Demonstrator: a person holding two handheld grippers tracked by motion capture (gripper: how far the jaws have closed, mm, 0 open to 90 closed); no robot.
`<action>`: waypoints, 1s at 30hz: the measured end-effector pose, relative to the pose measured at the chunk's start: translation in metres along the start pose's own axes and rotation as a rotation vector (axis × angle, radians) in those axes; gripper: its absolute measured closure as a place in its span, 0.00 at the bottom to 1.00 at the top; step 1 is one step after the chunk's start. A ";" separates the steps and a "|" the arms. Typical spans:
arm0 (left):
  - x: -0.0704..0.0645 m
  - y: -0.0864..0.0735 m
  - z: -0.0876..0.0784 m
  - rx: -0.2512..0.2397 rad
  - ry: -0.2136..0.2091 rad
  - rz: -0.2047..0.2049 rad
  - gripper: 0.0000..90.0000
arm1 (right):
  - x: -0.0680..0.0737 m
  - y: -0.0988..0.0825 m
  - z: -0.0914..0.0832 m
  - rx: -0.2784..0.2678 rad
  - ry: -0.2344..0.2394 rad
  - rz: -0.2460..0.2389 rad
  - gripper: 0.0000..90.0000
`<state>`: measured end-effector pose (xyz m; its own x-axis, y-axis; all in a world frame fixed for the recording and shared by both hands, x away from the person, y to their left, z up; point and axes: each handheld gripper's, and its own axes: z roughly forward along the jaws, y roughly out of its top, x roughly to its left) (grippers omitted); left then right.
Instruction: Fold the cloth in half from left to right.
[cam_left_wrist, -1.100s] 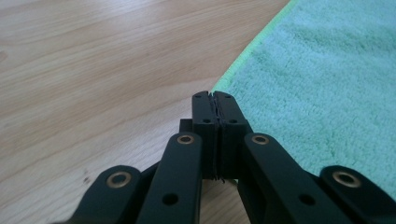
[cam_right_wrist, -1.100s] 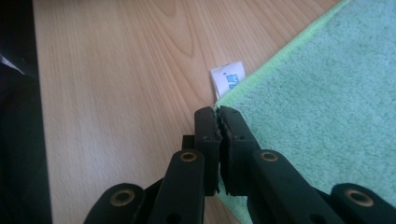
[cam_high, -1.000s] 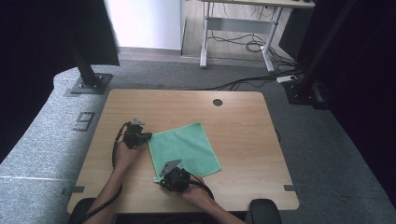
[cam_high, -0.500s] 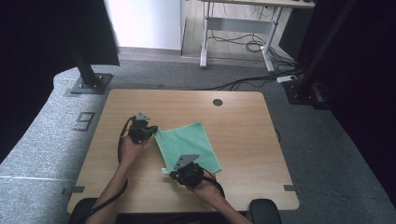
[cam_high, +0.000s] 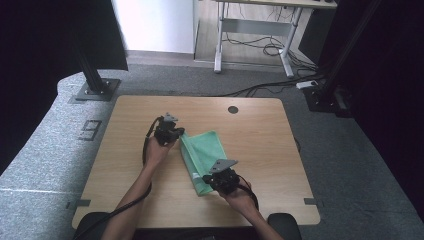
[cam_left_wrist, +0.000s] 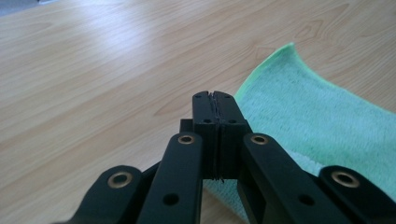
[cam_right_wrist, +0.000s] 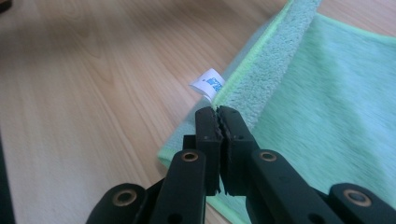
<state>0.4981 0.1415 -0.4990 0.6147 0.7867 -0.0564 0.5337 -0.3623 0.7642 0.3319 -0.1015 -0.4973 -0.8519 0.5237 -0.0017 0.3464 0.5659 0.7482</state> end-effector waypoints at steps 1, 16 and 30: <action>-0.002 0.002 0.003 -0.001 -0.003 0.001 0.98 | -0.002 -0.002 -0.002 -0.001 -0.007 0.007 0.96; -0.027 0.032 0.034 0.001 -0.038 0.049 0.98 | -0.027 -0.021 -0.025 -0.003 -0.079 0.041 0.96; -0.044 0.037 0.065 0.046 -0.049 0.082 0.98 | -0.050 -0.046 -0.030 0.054 -0.123 0.101 0.96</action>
<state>0.5288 0.0610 -0.5099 0.6842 0.7288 -0.0271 0.5061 -0.4478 0.7372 0.3469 -0.1733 -0.5119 -0.7586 0.6515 -0.0121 0.4508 0.5381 0.7122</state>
